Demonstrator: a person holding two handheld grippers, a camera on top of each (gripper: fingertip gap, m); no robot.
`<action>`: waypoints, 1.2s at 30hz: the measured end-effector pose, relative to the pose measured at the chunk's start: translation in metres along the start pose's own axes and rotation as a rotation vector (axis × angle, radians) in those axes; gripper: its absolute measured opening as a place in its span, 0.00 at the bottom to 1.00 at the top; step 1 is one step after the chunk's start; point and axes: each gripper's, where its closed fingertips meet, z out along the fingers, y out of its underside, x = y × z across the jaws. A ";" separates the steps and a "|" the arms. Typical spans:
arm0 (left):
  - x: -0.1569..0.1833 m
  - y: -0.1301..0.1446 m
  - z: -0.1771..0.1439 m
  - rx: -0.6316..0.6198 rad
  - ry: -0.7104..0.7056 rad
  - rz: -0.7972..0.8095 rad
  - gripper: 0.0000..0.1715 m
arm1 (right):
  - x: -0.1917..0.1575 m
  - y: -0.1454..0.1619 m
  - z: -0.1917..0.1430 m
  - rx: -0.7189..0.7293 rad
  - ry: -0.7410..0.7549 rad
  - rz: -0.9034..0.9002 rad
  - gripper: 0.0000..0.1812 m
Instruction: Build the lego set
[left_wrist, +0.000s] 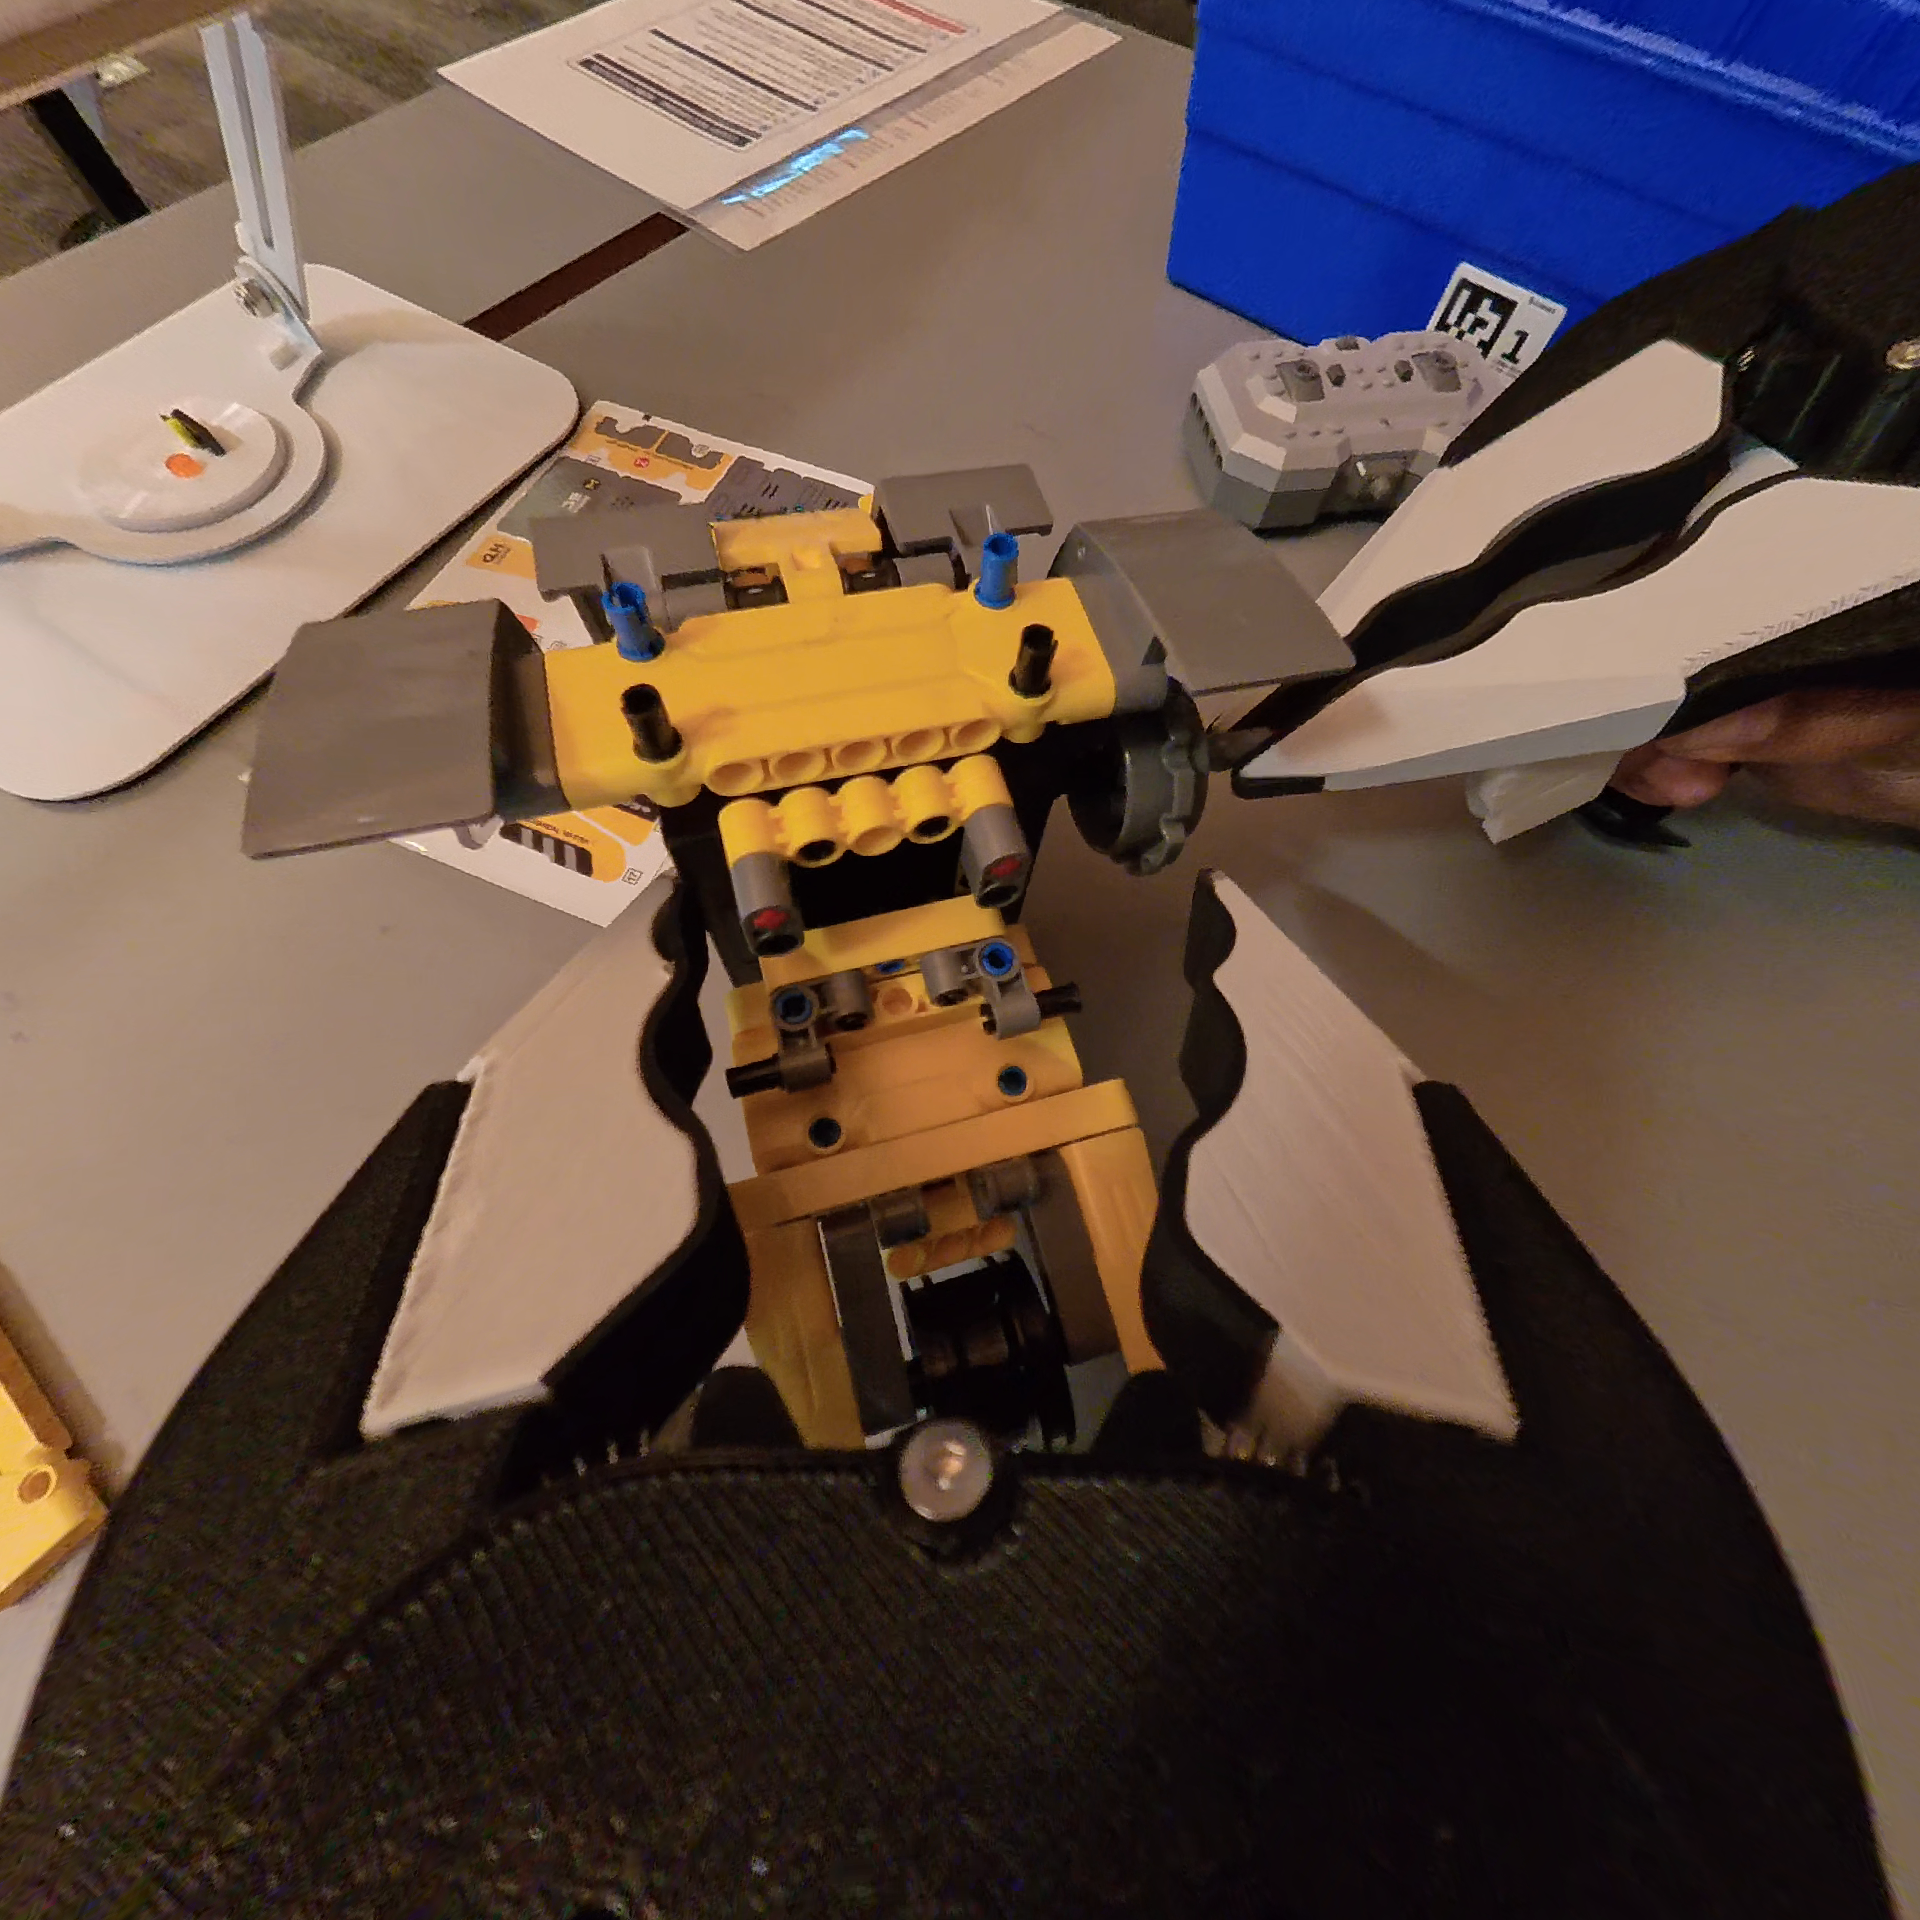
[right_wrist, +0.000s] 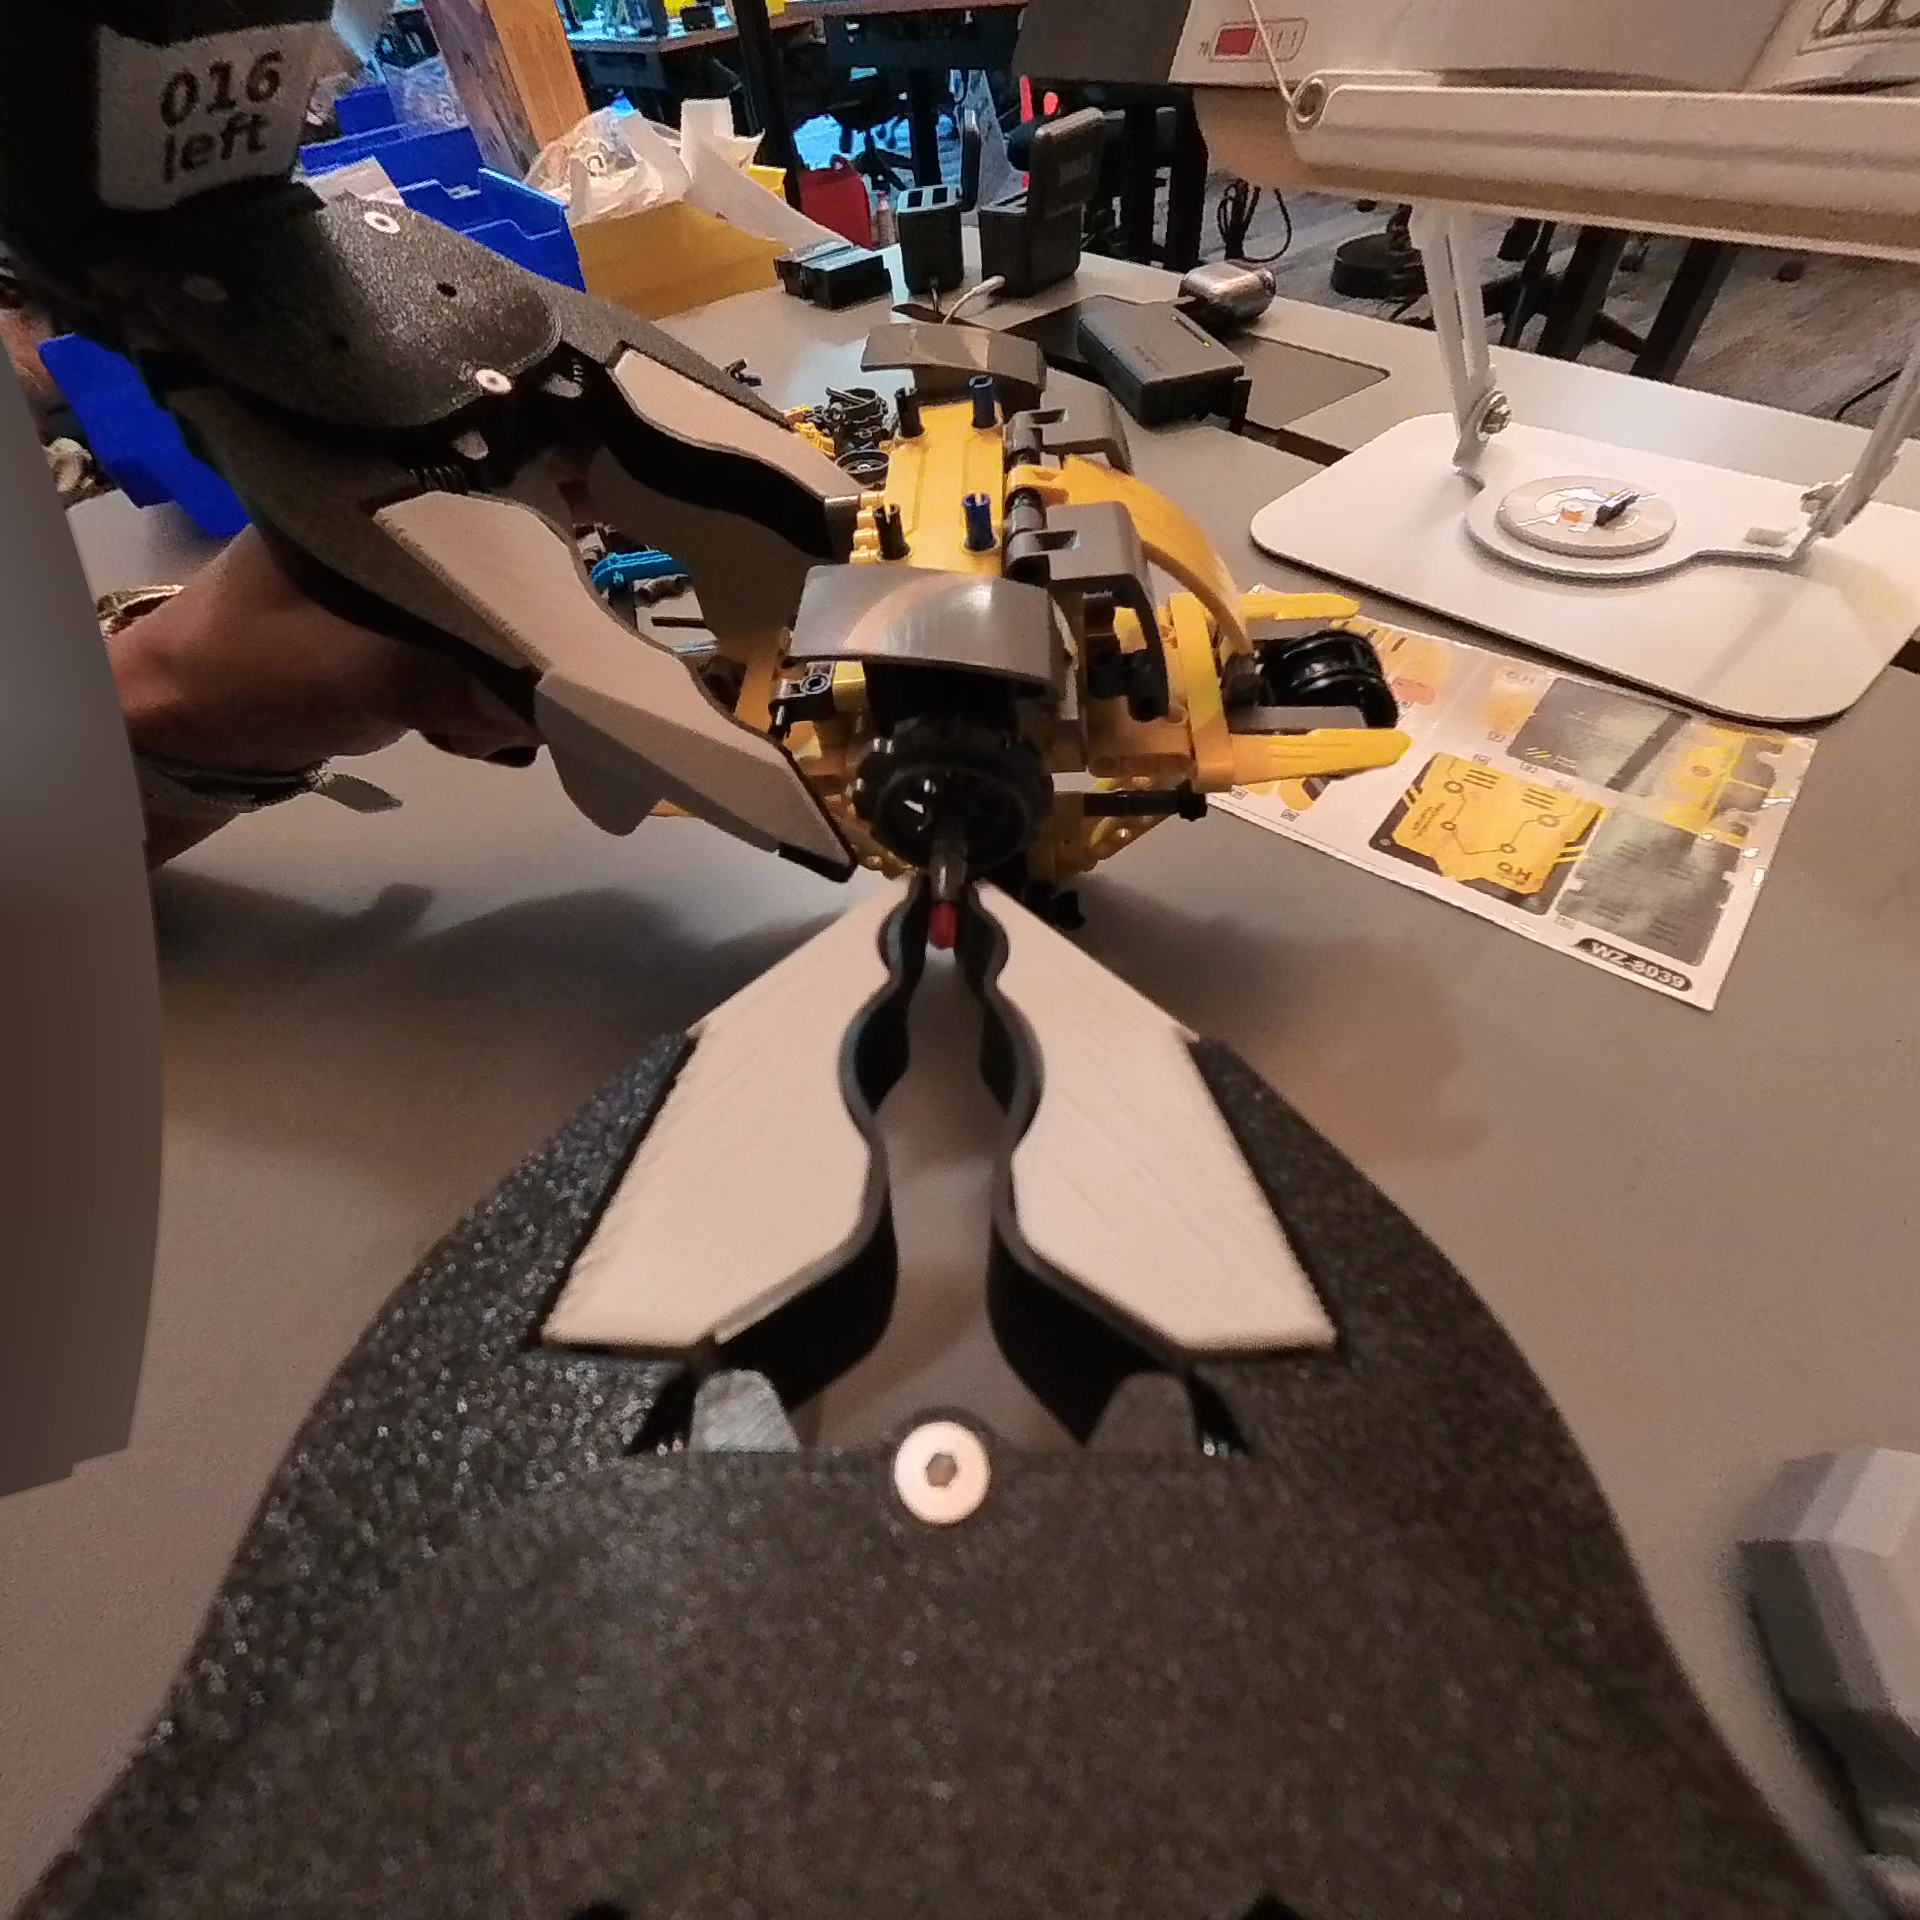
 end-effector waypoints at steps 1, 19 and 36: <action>0.000 0.000 0.000 -0.002 0.003 -0.001 0.52 | 0.000 0.000 0.000 -0.001 -0.002 0.002 0.02; -0.003 -0.010 -0.015 0.083 0.044 0.015 0.58 | 0.006 -0.014 -0.024 0.118 0.092 -0.205 0.19; -0.026 -0.019 -0.030 0.195 0.007 -0.017 0.55 | -0.008 -0.008 -0.015 0.134 0.019 -0.152 0.22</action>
